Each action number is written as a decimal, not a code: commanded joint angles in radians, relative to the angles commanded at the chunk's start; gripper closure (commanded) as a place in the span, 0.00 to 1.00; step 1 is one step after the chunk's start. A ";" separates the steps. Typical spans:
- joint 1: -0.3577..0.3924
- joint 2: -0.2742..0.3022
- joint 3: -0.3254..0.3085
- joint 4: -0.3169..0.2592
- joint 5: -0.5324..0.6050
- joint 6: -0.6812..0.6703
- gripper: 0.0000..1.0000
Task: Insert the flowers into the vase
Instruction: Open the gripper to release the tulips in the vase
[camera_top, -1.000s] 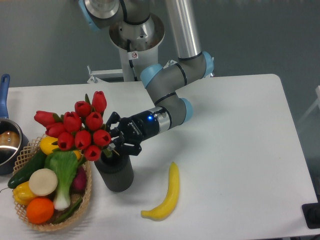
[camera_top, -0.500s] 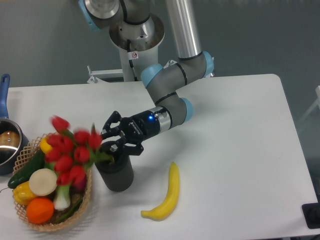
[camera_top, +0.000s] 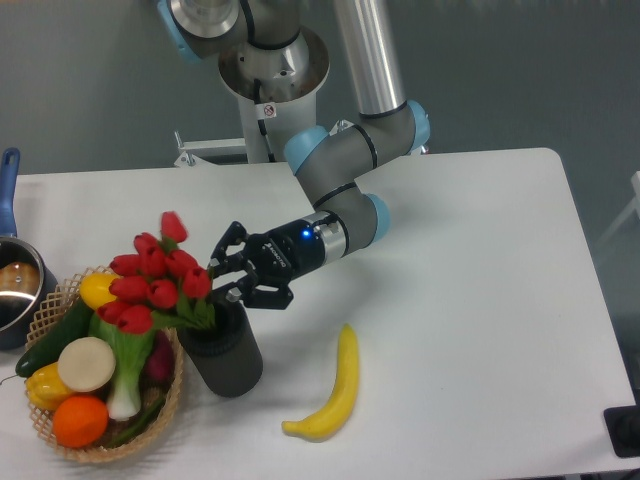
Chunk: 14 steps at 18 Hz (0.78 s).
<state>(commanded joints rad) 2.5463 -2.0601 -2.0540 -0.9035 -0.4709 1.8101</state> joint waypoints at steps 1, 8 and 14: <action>0.006 0.000 0.008 0.000 0.002 -0.008 0.65; 0.049 0.001 0.060 -0.002 0.023 -0.025 0.34; 0.109 0.026 0.106 -0.002 0.145 -0.093 0.08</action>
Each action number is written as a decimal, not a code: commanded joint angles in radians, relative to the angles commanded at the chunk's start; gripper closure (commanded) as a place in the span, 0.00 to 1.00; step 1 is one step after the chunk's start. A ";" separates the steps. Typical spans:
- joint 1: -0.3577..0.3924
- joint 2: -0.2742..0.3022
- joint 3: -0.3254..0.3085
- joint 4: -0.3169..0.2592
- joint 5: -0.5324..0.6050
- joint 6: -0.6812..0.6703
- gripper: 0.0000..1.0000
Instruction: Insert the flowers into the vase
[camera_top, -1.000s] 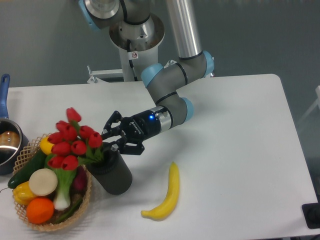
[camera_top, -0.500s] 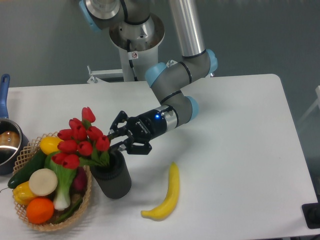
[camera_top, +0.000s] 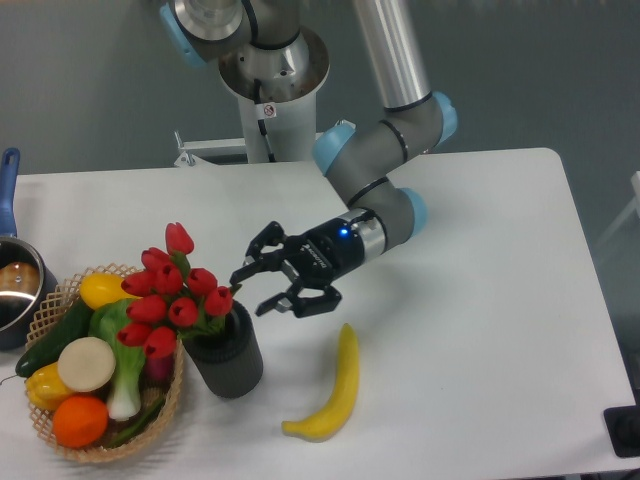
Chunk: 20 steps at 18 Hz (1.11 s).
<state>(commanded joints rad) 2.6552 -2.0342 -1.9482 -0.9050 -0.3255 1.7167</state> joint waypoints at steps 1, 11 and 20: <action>0.018 0.024 0.011 0.000 0.035 -0.021 0.01; 0.156 0.304 0.097 -0.003 0.472 -0.192 0.00; 0.276 0.569 0.175 -0.081 1.090 -0.330 0.00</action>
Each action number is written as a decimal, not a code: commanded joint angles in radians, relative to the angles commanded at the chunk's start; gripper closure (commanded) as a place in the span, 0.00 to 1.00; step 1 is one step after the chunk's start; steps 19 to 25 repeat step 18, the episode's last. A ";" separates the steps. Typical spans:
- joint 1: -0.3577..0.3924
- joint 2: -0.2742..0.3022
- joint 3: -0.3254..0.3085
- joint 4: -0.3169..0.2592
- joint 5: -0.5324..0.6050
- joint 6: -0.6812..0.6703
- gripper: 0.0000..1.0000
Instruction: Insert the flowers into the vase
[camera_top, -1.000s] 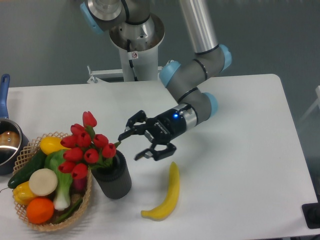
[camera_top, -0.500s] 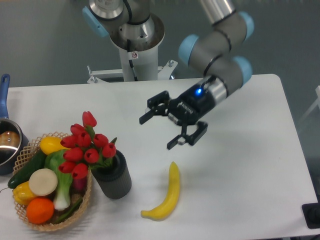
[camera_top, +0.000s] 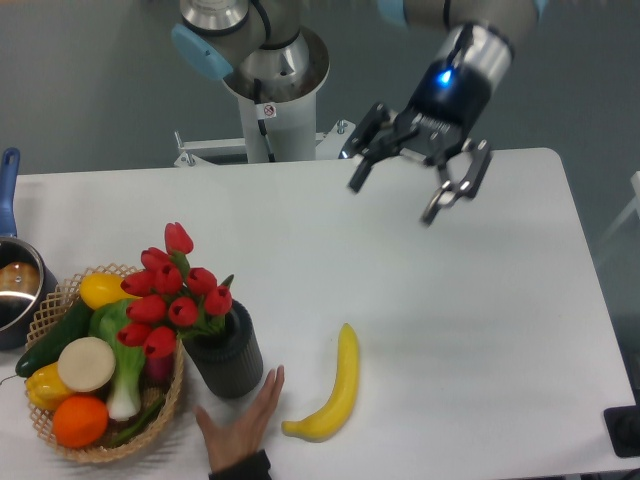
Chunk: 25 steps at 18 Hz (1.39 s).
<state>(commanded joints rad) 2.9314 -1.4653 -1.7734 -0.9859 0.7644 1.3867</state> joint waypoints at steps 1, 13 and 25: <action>0.002 0.017 0.020 -0.049 0.107 0.009 0.00; 0.103 0.011 0.184 -0.451 0.409 0.607 0.00; 0.101 0.016 0.178 -0.450 0.412 0.609 0.00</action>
